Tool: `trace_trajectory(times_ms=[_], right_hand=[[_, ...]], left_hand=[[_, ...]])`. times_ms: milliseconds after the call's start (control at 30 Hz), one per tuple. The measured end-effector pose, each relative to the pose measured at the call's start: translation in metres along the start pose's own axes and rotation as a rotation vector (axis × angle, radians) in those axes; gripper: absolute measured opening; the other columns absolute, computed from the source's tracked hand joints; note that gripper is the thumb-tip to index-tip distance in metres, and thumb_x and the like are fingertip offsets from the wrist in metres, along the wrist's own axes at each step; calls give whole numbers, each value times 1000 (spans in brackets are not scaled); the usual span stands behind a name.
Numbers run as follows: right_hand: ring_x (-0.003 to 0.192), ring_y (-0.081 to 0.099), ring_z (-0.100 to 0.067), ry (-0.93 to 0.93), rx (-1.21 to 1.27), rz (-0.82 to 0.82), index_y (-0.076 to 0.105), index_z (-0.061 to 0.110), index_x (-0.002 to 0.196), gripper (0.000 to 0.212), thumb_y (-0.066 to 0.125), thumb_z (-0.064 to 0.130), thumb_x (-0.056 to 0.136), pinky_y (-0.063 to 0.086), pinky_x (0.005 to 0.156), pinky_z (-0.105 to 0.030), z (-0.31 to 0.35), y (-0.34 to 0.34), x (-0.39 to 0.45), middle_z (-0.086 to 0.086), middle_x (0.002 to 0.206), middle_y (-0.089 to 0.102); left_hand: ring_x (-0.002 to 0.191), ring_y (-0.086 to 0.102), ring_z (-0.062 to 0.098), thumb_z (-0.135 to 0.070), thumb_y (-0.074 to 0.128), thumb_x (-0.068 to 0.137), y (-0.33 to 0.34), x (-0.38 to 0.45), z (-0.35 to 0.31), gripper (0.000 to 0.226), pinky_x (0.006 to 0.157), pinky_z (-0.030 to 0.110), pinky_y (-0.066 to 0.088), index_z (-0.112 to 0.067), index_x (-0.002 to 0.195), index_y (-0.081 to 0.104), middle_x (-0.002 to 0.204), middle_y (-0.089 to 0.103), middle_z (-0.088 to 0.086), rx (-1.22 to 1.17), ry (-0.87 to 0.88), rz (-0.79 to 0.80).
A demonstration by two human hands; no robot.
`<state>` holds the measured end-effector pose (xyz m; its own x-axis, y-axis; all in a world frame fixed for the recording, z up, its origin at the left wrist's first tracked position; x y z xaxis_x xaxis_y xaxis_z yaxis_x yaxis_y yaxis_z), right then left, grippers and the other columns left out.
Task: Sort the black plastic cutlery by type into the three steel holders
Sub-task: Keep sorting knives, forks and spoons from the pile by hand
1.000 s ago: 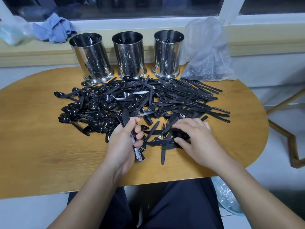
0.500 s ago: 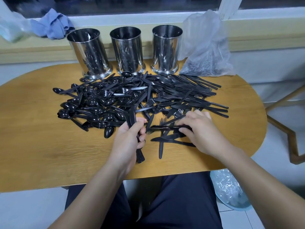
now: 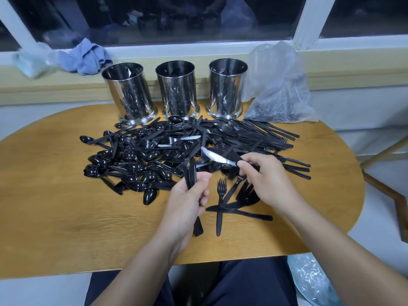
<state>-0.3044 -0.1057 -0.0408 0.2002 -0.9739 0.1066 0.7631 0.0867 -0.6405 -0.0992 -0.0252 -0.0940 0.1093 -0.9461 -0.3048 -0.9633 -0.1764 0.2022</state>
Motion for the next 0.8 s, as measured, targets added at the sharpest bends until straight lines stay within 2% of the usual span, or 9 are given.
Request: trace_trajectory(times_ms=[67, 167, 333, 400, 500, 567, 667, 800], right_hand=[[58, 51, -14, 51, 47, 38, 68, 20, 76, 37, 61, 30, 110, 44, 63, -36, -1, 7, 0, 1, 66, 61], [54, 48, -10, 167, 189, 59, 70, 16, 75, 38, 62, 29, 109, 41, 64, -34, -10, 16, -1, 0, 61, 60], [57, 49, -19, 283, 379, -149, 76, 13, 88, 28, 60, 20, 111, 42, 61, -41, -24, -3, 2, -4, 65, 60], [58, 53, -19, 311, 425, -214, 77, 16, 97, 24, 58, 15, 111, 47, 60, -39, -29, -14, 3, -5, 68, 62], [61, 59, -19, 323, 525, -294, 78, 20, 101, 22, 60, 12, 110, 53, 63, -40, -34, -23, 3, -3, 72, 67], [63, 62, -20, 320, 625, -330, 79, 19, 105, 18, 63, 10, 109, 54, 60, -37, -31, -25, 0, -4, 78, 70], [62, 64, -22, 299, 664, -237, 78, 10, 106, 10, 69, 12, 107, 53, 51, -32, -16, -12, -4, -11, 85, 72], [58, 65, -28, 281, 638, -144, 77, 8, 101, 12, 71, 17, 106, 53, 50, -37, -2, 15, -11, -18, 83, 73]], left_hand=[[69, 51, 8, -25, 65, 112, 4, 5, -1, 21, 59, 22, 40, -34, 118, 83, 86, 61, -4, 5, -9, 3], [68, 52, 8, -22, 65, 112, 11, 13, 0, 23, 57, 21, 40, -32, 126, 80, 86, 65, -4, 5, -30, 18], [72, 54, 11, -22, 66, 111, 16, 22, 9, 28, 59, 21, 43, -35, 135, 72, 92, 70, -3, 29, -64, 13], [71, 55, 10, -22, 65, 111, 17, 25, 10, 28, 58, 20, 43, -35, 135, 71, 92, 71, -5, 44, -82, 13], [70, 53, 9, -21, 65, 111, 20, 27, 7, 26, 58, 20, 42, -32, 132, 75, 90, 69, -5, 47, -79, 26], [70, 52, 10, -21, 66, 110, 24, 27, 4, 24, 59, 22, 40, -30, 126, 80, 90, 67, -4, 29, -69, 44], [72, 53, 10, -24, 69, 109, 29, 28, -5, 20, 62, 24, 39, -31, 121, 83, 90, 66, -5, -4, -35, 58], [76, 52, 11, -35, 75, 105, 36, 30, -13, 15, 64, 25, 41, -27, 114, 84, 89, 65, -6, -2, 0, 57]])
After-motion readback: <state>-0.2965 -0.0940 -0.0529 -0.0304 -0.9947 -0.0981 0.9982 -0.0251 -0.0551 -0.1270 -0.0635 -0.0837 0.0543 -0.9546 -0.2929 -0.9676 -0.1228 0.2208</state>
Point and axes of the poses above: each hand's wrist, its own x-axis towards the middle knuckle, its own y-axis out of the palm, z = x × y, the point moved 9 cm from there along x, towards the middle knuckle
